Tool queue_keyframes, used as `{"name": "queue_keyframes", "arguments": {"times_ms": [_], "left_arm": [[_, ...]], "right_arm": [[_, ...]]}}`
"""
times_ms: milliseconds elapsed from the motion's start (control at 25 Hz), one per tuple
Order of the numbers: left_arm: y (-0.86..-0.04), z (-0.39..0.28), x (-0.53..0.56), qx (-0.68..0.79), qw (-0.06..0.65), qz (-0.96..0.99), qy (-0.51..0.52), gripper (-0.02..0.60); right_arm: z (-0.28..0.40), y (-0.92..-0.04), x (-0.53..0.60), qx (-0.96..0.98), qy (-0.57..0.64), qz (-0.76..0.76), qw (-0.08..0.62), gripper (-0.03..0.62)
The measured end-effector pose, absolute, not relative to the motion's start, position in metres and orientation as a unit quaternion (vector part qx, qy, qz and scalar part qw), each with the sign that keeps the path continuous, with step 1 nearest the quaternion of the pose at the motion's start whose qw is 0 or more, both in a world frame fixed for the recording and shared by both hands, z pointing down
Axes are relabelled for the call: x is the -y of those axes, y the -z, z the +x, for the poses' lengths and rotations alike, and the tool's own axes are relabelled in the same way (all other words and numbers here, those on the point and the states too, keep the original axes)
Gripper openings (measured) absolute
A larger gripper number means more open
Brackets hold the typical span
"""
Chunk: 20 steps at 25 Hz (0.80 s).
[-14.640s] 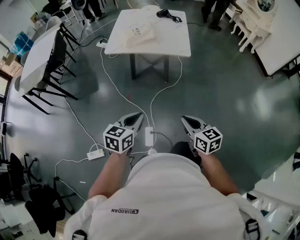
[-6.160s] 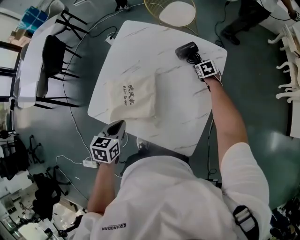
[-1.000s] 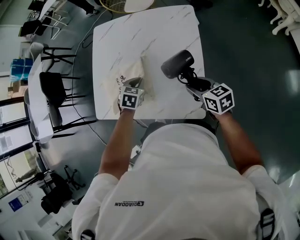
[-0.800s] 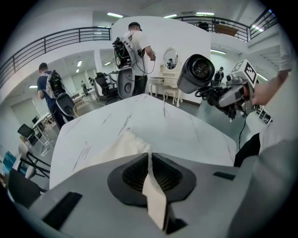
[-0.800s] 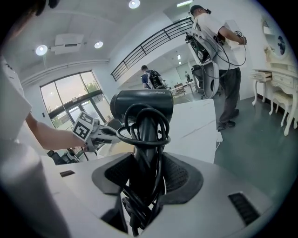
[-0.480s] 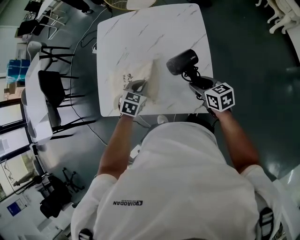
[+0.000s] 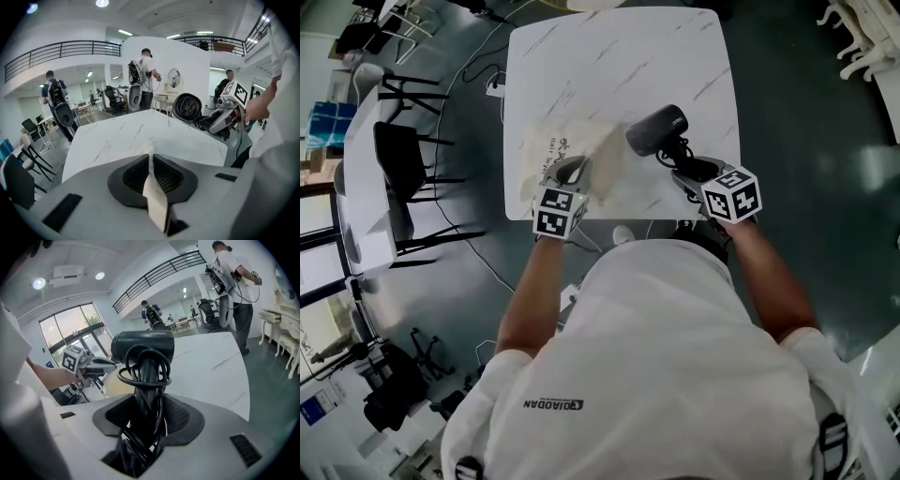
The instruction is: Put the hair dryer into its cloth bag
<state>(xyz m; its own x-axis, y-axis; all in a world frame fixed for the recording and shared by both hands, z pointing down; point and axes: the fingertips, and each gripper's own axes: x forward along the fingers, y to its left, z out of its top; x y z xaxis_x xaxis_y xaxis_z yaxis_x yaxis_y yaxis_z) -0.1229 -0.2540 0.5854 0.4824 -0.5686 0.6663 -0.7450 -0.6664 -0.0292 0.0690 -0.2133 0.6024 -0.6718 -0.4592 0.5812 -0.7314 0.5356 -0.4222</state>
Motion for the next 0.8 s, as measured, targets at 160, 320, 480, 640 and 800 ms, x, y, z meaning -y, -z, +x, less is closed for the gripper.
{"name": "queue_keyframes", "arguments": {"times_ms": [160, 320, 480, 640, 800], "left_arm": [[-0.584, -0.143, 0.250, 0.413, 0.181, 0.838, -0.309, 0.051], [-0.579, -0.156, 0.253, 0.431, 0.214, 0.832, -0.277, 0.051], [-0.569, -0.159, 0.258, 0.431, 0.215, 0.836, -0.262, 0.051], [-0.571, -0.156, 0.251, 0.412, 0.204, 0.842, -0.283, 0.051], [-0.576, -0.150, 0.244, 0.404, 0.186, 0.842, -0.306, 0.051]], "right_arm": [[0.044, -0.612, 0.202, 0.857, -0.330, 0.315, 0.239, 0.212], [0.018, -0.629, 0.185, 0.858, -0.326, 0.269, 0.293, 0.212], [-0.006, -0.649, 0.175, 0.855, -0.323, 0.224, 0.337, 0.213], [-0.028, -0.660, 0.174, 0.853, -0.321, 0.195, 0.362, 0.212], [-0.051, -0.667, 0.183, 0.856, -0.302, 0.174, 0.381, 0.213]]}}
